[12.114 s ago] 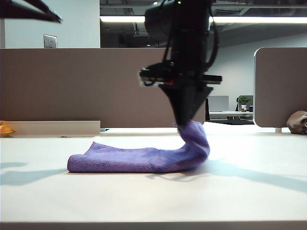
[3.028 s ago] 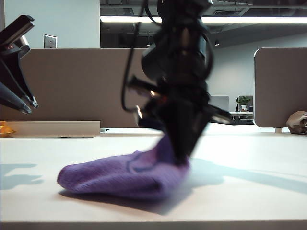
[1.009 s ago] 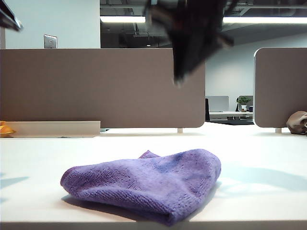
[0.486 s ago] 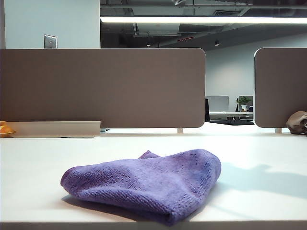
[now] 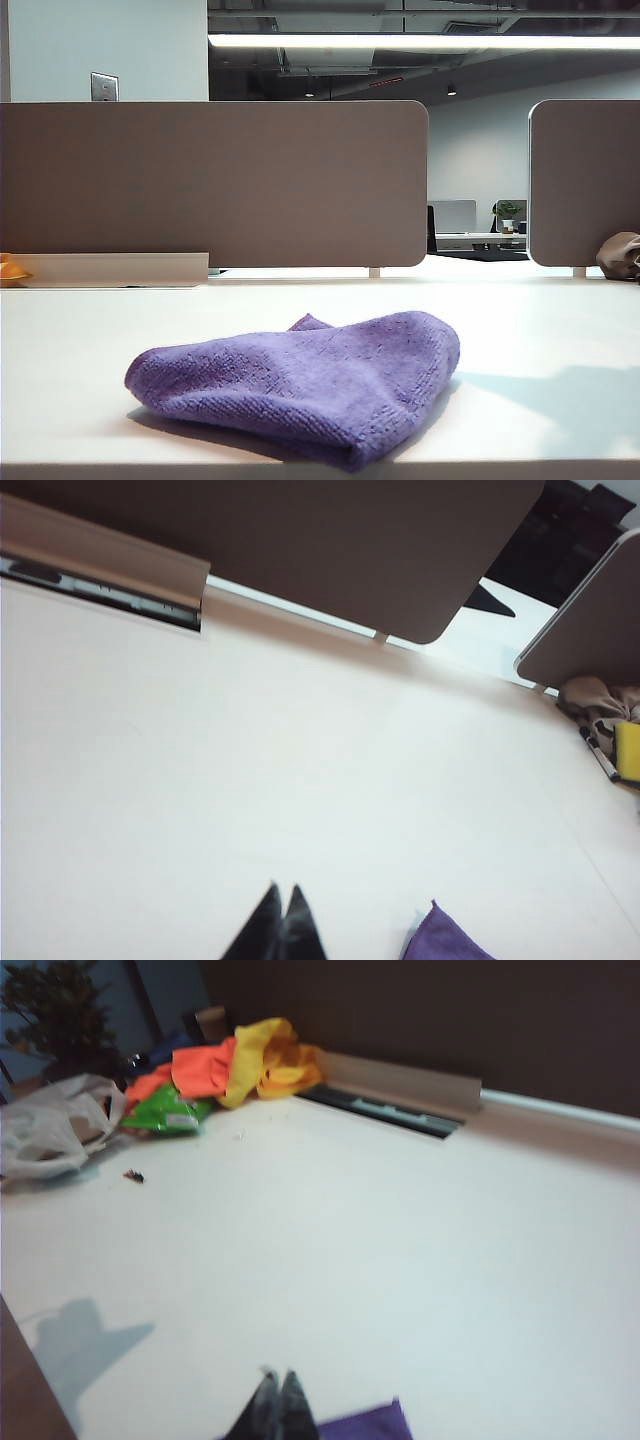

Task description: Fold the bottom of the cloth upward, then fold it vertically to form a square shape.

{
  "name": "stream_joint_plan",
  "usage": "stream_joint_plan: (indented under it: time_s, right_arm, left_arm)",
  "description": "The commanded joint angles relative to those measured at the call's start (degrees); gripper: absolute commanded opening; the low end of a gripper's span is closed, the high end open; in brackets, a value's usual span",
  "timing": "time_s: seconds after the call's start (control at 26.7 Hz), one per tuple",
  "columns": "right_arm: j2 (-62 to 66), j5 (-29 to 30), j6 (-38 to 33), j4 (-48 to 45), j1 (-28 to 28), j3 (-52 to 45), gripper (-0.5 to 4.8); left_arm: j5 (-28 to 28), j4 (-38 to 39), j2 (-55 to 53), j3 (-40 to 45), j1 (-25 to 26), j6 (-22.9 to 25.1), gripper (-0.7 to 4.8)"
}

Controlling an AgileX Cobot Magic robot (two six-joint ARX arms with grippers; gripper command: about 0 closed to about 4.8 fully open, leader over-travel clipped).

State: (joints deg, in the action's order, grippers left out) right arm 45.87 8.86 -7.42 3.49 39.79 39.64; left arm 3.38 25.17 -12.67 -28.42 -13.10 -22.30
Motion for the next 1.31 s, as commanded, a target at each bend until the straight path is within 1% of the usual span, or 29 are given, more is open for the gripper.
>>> stream_joint_plan:
  time_s: [0.04,0.41,0.45,0.49,0.56,0.67,0.75,0.82,0.93,1.01,1.08,1.23,1.31]
  right_arm:
    - [-0.2,0.2,-1.7,-3.5,0.0,-2.9,-0.07]
    - [-0.2,0.2,-4.7,-16.8,0.0,-13.1,-0.07]
    - [-0.4,0.2,-4.7,-17.9,0.0,-14.0,-0.07]
    - [-0.7,0.2,-4.7,-19.2,0.0,-15.6,-0.08]
    - [-1.8,0.2,-4.9,-19.5,0.0,-17.3,-0.08]
    - [-8.6,-0.5,-6.1,-20.2,0.0,-22.3,-0.08]
    - [-14.4,-2.8,-6.3,-19.0,0.0,-24.9,-0.08]
    - [-19.6,-4.5,-6.3,-16.3,0.0,-26.4,-0.08]
    - [-27.7,-8.1,-5.8,-8.6,0.0,-27.3,-0.08]
    - [-32.2,-10.2,-4.4,-4.4,-0.1,-27.5,-0.08]
    - [-37.0,-11.5,-2.9,-0.3,-0.1,-27.5,-0.07]
    - [-45.0,-13.7,-2.8,7.2,-0.1,-27.7,-0.07]
    - [-45.9,-14.5,-2.9,9.0,-0.1,-28.0,-0.07]
  left_arm:
    - [0.7,-3.2,0.0,3.4,0.0,-0.7,-0.06]
    - [2.0,-6.3,0.0,11.8,0.0,0.1,-0.06]
    - [2.2,-7.0,0.0,12.4,0.0,0.6,-0.06]
    - [3.4,-8.4,0.0,13.6,0.0,2.4,-0.06]
    - [3.5,-9.3,0.0,14.6,0.0,3.2,-0.06]
    - [3.5,-9.5,0.0,16.2,0.0,5.0,-0.06]
    - [3.5,-9.5,0.0,16.8,0.0,6.1,-0.06]
    - [3.5,-9.5,0.0,16.9,0.0,6.3,-0.06]
    - [3.5,-9.6,0.0,16.9,0.0,7.5,-0.06]
    - [3.5,-9.6,0.0,16.9,0.0,7.4,-0.06]
    - [3.5,-9.6,0.0,16.9,0.0,7.6,-0.06]
    - [3.5,-10.3,0.0,17.5,0.0,9.0,-0.06]
    - [3.5,-11.3,0.0,18.2,0.0,9.0,-0.06]
